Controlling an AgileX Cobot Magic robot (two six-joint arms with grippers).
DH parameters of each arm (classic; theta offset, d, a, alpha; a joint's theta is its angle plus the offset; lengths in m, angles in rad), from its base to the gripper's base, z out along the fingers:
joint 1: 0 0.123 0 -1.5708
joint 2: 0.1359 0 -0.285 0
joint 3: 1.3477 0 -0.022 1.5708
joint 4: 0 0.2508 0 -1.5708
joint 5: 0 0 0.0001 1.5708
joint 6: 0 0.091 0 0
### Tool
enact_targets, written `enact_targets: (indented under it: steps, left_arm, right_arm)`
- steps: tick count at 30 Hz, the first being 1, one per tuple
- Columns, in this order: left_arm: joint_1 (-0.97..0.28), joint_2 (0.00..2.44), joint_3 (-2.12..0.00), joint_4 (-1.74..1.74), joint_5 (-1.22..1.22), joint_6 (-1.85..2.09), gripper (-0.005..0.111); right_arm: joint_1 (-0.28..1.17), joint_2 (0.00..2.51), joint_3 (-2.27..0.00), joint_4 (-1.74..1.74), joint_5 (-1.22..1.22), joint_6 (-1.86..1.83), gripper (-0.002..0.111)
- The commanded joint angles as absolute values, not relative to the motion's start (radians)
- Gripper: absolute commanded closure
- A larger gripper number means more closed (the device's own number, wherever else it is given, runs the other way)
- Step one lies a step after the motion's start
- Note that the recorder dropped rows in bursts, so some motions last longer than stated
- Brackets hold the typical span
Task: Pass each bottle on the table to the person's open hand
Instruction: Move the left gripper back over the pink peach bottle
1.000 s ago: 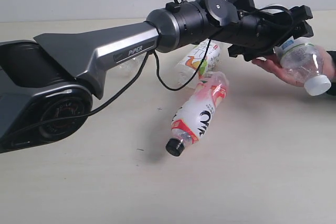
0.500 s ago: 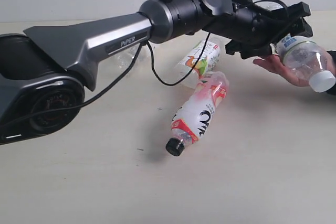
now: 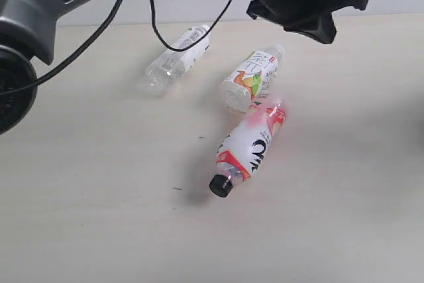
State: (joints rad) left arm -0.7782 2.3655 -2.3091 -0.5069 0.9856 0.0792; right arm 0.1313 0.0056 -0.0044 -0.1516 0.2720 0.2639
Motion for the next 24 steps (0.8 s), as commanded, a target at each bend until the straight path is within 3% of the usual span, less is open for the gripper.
enact_targets:
  steps: [1, 6, 16, 24]
  left_arm:
    - [-0.856, 2.298, -2.3, 0.0, 1.1, -0.114, 0.107]
    - [-0.974, 2.248, -2.244, 0.348, 1.209, -0.194, 0.107]
    - [-1.027, 2.153, -2.184, 0.344, 1.221, -0.217, 0.107]
    - [-1.027, 2.038, -1.945, 0.34, 1.17, -0.246, 0.107]
  right_arm:
    - [0.133, 0.0, 0.0, -0.156, 0.264, 0.264, 0.108]
    - [0.133, 0.0, 0.0, -0.156, 0.264, 0.264, 0.108]
    - [0.133, 0.0, 0.0, -0.156, 0.264, 0.264, 0.108]
    - [0.133, 0.0, 0.0, -0.156, 0.264, 0.264, 0.108]
